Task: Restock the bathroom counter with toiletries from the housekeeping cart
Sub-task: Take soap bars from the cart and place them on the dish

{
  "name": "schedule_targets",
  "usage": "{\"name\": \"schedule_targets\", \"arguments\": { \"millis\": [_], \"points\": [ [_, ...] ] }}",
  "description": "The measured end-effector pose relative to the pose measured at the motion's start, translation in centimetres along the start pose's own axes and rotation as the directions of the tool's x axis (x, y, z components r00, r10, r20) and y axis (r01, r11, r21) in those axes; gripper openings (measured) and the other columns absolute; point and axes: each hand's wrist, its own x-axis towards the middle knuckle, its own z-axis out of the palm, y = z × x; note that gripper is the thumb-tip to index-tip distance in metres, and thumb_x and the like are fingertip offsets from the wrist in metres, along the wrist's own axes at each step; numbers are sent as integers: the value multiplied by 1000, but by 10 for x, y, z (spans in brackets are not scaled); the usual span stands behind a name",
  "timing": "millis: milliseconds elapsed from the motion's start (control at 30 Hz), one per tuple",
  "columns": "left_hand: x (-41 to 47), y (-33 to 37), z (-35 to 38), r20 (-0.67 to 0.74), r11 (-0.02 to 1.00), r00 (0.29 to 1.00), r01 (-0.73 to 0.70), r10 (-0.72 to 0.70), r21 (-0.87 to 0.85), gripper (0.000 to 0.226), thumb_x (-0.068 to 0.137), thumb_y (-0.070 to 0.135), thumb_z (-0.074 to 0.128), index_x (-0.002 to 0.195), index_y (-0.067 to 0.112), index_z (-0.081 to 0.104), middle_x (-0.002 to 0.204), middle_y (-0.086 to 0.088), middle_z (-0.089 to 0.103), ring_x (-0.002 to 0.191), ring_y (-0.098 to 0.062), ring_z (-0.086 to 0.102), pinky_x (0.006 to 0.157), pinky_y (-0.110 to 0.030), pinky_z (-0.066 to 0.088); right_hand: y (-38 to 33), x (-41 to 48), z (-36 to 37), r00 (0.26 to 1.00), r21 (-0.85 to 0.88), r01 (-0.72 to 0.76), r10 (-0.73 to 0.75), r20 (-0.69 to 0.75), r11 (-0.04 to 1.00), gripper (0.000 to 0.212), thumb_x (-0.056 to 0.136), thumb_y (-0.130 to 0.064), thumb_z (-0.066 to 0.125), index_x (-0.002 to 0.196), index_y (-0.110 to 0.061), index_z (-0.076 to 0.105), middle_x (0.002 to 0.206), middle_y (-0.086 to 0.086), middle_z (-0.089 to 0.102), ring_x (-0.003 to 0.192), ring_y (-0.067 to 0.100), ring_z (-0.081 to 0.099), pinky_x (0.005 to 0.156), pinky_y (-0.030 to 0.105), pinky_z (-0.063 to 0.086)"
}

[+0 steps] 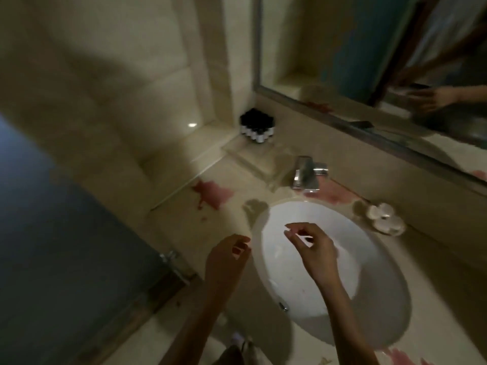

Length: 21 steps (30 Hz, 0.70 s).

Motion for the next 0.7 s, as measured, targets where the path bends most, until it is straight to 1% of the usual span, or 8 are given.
{"name": "schedule_targets", "arguments": {
  "millis": [67, 167, 267, 333, 433, 567, 633, 700],
  "points": [
    [-19, -16, -23, -89, 995, 991, 96, -99, -40, 12, 90, 21, 64, 99, 28, 66, 85, 18, 64, 78, 5, 59, 68, -7, 44, -10, -5, 27, 993, 30, 24, -28, 112, 999, 6, 86, -26, 71, 86, -31, 69, 97, -17, 69, 92, 1, 61, 80, 20, 47],
    [-46, -41, -55, -230, 978, 951, 199, -208, -60, 13, 89, 21, 66, 99, 30, 66, 81, 15, 65, 75, 2, 62, 62, -7, 44, -28, -18, 68, 948, 65, 107, -121, 294, 992, 16, 85, -25, 73, 88, -39, 67, 96, -14, 69, 93, 6, 62, 82, 24, 47],
    [-76, -59, -82, -356, 956, 888, 271, -293, -111, 21, 88, 20, 68, 94, 40, 64, 81, 13, 69, 75, 1, 64, 64, -9, 46, -47, -35, 104, 873, 100, 169, -196, 447, 981, 12, 85, -24, 73, 91, -34, 69, 95, -15, 69, 92, 4, 62, 82, 23, 47],
    [-98, -68, -97, -411, 945, 852, 307, -325, -111, 17, 87, 21, 69, 96, 35, 66, 82, 14, 69, 76, 3, 64, 65, -10, 47, -57, -46, 128, 814, 109, 219, -243, 527, 970, 10, 84, -22, 74, 92, -27, 71, 94, -14, 69, 91, 4, 62, 80, 24, 48],
    [-134, -85, -122, -521, 920, 764, 371, -380, -127, 13, 85, 22, 72, 96, 27, 69, 81, 14, 67, 74, 4, 62, 65, -11, 47, -76, -67, 167, 714, 111, 262, -270, 646, 959, 12, 82, -17, 76, 89, -25, 71, 89, -12, 69, 87, 4, 63, 76, 20, 46],
    [-188, -113, -160, -639, 867, 612, 458, -467, -195, 13, 86, 28, 70, 98, 28, 68, 82, 16, 65, 74, 4, 61, 65, -15, 49, -113, -108, 218, 532, 153, 371, -345, 773, 916, 13, 79, -18, 78, 88, -26, 74, 83, -21, 64, 82, 7, 65, 76, 19, 48],
    [-217, -126, -180, -677, 841, 541, 489, -500, -230, 14, 88, 29, 68, 101, 29, 66, 84, 19, 62, 76, 6, 59, 65, -9, 46, -129, -134, 242, 435, 194, 416, -382, 815, 888, 11, 80, -20, 77, 91, -24, 75, 87, -14, 69, 84, 5, 66, 76, 18, 50],
    [-248, -137, -198, -713, 813, 462, 519, -528, -265, 15, 89, 28, 66, 104, 28, 65, 86, 19, 61, 76, 7, 57, 66, -8, 44, -146, -165, 265, 357, 222, 429, -390, 849, 876, 13, 81, -21, 76, 91, -29, 73, 92, -8, 70, 85, 4, 66, 76, 19, 51]
  ]
}}
